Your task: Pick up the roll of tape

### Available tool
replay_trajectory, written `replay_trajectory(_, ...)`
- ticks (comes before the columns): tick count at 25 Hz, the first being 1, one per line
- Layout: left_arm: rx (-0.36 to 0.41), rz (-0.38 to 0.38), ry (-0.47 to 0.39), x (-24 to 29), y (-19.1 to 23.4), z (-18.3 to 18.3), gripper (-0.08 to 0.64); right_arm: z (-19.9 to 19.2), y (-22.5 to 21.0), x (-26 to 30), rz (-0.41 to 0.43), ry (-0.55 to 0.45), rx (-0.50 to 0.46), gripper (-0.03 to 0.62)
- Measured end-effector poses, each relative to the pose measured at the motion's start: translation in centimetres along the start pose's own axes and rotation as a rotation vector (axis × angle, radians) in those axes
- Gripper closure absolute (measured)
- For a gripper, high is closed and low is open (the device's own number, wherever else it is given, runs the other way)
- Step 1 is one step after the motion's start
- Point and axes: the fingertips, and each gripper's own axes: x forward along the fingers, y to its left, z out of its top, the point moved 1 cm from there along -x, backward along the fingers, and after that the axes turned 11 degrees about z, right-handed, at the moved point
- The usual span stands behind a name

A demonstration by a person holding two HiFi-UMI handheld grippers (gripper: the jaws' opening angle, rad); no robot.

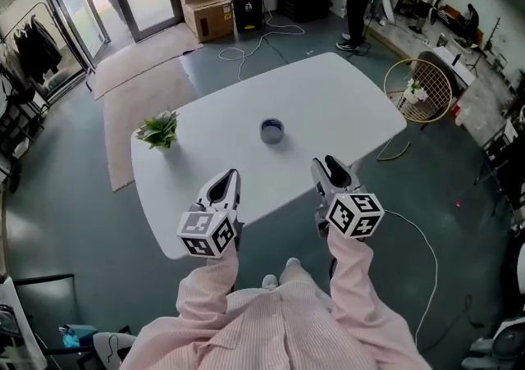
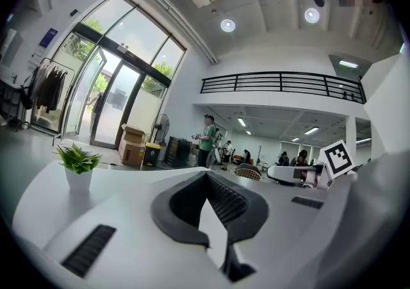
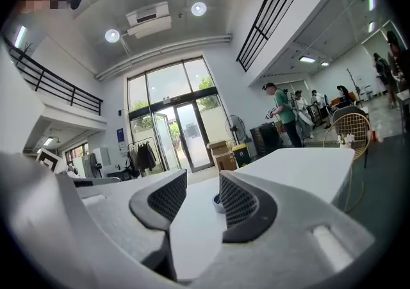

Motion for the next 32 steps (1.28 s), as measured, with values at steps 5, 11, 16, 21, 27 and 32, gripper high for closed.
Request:
replay_trajectory(5,-0.015,0.005,0.037,2.1,0.4,-1.3,0.558,-1.1,-1.8,1.9,0.01,0.036,0.045,0.442)
replay_trajectory(11,-0.039,0.037,0.063,5.9,1.6,-1.6,0.558,-1.6,-4.5,6.3,0.054,0.098,0.083,0.442)
replay_trajectory(16,-0.069,0.082,0.1,10.5,2.4,-2.7,0.558,-2.4,-8.3,10.6,0.099,0.166,0.109,0.442)
replay_trajectory(21,-0.103,0.132,0.15,14.7,3.1,-3.3,0.558,-2.3,-11.4,14.7,0.141,0.249,0.129,0.442)
replay_trajectory(27,-0.149,0.193,0.198,18.8,4.9,-4.3,0.558,-3.3,-14.0,19.7,0.196,0.361,0.139,0.442)
replay_trajectory(32,-0.183,0.244,0.242,21.2,5.9,-5.6,0.558,-4.8,-15.8,22.8,0.236,0.458,0.148,0.442)
